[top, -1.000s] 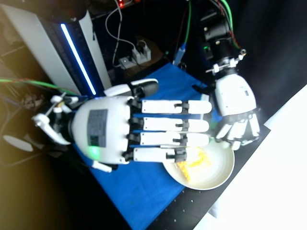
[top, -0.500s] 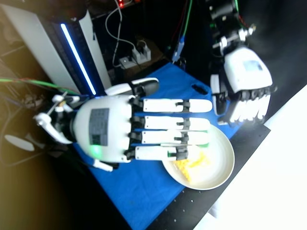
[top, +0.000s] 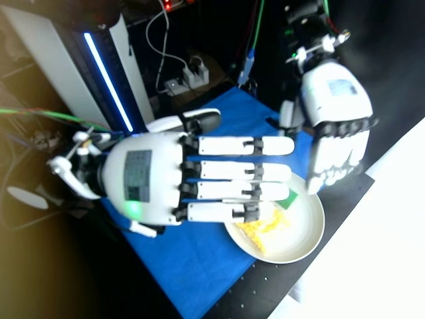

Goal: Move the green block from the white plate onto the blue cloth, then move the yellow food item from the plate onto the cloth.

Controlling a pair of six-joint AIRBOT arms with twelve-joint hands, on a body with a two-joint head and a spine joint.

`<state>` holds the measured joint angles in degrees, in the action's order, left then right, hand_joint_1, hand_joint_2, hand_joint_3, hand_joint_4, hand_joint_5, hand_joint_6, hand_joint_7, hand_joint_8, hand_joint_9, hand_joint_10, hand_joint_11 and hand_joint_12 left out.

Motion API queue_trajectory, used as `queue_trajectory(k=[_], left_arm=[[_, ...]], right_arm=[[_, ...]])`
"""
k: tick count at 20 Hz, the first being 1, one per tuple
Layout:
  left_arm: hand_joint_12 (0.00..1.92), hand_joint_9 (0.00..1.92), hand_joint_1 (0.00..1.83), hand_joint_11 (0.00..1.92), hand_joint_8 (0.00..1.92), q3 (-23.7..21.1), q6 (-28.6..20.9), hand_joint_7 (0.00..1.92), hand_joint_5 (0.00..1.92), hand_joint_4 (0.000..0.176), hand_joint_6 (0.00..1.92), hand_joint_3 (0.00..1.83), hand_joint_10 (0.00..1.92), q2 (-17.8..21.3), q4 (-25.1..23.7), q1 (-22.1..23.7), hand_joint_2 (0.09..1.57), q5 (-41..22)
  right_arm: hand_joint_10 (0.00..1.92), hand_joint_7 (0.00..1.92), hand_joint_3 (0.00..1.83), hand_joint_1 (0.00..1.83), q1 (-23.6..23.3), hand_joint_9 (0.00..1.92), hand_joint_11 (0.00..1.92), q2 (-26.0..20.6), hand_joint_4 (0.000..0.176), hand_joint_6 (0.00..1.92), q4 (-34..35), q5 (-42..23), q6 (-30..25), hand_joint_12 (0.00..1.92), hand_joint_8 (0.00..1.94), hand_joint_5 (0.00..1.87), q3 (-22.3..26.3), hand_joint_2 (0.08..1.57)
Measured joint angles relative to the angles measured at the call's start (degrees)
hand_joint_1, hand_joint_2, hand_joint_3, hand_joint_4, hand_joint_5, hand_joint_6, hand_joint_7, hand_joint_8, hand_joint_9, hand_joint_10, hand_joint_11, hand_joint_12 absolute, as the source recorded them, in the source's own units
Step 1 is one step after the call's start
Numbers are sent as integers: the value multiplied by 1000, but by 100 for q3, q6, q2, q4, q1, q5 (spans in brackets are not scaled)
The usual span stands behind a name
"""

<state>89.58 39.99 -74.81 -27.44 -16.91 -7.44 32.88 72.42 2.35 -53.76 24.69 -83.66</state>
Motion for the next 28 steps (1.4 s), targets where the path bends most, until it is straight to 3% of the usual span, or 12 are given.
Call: queue_trajectory(k=[2, 3, 6, 9, 10, 13, 16, 17, 20, 23, 25, 28], left_arm=[[487, 696, 1125, 390, 7, 225, 2, 857, 693, 0, 4, 0, 0, -168, 144, -85, 842, 15], [540, 620, 1130, 274, 1, 256, 0, 787, 761, 0, 6, 0, 0, -186, 168, -101, 854, 13], [808, 745, 1127, 318, 0, 468, 7, 788, 802, 0, 0, 0, 7, -326, 229, -221, 853, 166], [928, 771, 1093, 240, 0, 649, 4, 803, 848, 0, 0, 0, 1, -463, 363, -310, 821, 249], [929, 773, 1086, 192, 1, 697, 4, 807, 837, 0, 0, 1, 1, -501, 389, -334, 821, 254], [952, 742, 1026, 195, 0, 756, 4, 791, 790, 0, 0, 0, 0, -533, 494, -417, 805, 302], [1000, 746, 1058, 75, 6, 852, 7, 830, 763, 0, 0, 0, 5, -570, 564, -476, 781, 387], [987, 737, 1082, 53, 6, 868, 4, 831, 763, 0, 0, 0, 1, -577, 608, -476, 786, 380], [1020, 762, 1070, 134, 4, 938, 7, 833, 755, 0, 0, 6, 10, -654, 636, -511, 805, 354], [988, 778, 1067, 146, 2, 1021, 4, 825, 745, 0, 0, 3, 7, -763, 680, -560, 817, 372], [986, 774, 1074, 137, 1, 1091, 4, 823, 746, 0, 1, 4, 5, -796, 763, -560, 821, 332], [1053, 794, 1057, 280, 0, 1196, 7, 804, 756, 0, 5, 0, 11, -857, 874, -610, 806, 302]], right_arm=[[11, 444, 0, 564, 0, 416, 0, 0, 31, 1, 2, -2, 0, 1120, 5, 281, 0, 902], [8, 452, 0, 567, 0, 412, 0, 0, 36, 4, 4, -2, 0, 1124, 7, 289, 0, 901], [5, 454, 0, 570, 0, 397, 0, 0, 36, 1, 4, -2, 0, 1102, 4, 272, 2, 901], [5, 451, 0, 587, 0, 400, 0, 7, 31, 6, -4, -4, 0, 1106, 2, 296, 26, 882], [3, 442, 0, 592, 0, 395, 0, 7, 30, 6, -7, -2, 0, 1106, 0, 300, 26, 884], [1, 441, 0, 588, 0, 382, 0, 4, 50, 2, 2, -2, 0, 1045, 1, 319, 37, 861], [0, 443, 3, 618, 0, 381, 0, 7, 40, 2, -17, -4, 0, 1067, 2, 326, 57, 876], [3, 454, 2, 624, 0, 387, 0, 7, 52, 4, -39, -4, 0, 1065, 6, 332, 61, 874], [1, 424, 0, 579, 0, 360, 0, 4, 57, 0, -46, -4, 0, 969, 0, 308, 68, 862], [2, 434, 0, 573, 0, 361, 0, 4, 44, 0, -52, -7, 0, 952, 2, 299, 68, 859], [5, 440, 0, 550, 0, 375, 0, 4, 56, 3, -79, -7, 0, 965, 3, 311, 68, 840], [3, 440, 2, 544, 0, 359, 0, 7, 50, 0, -94, -9, 0, 950, 4, 300, 70, 854]])
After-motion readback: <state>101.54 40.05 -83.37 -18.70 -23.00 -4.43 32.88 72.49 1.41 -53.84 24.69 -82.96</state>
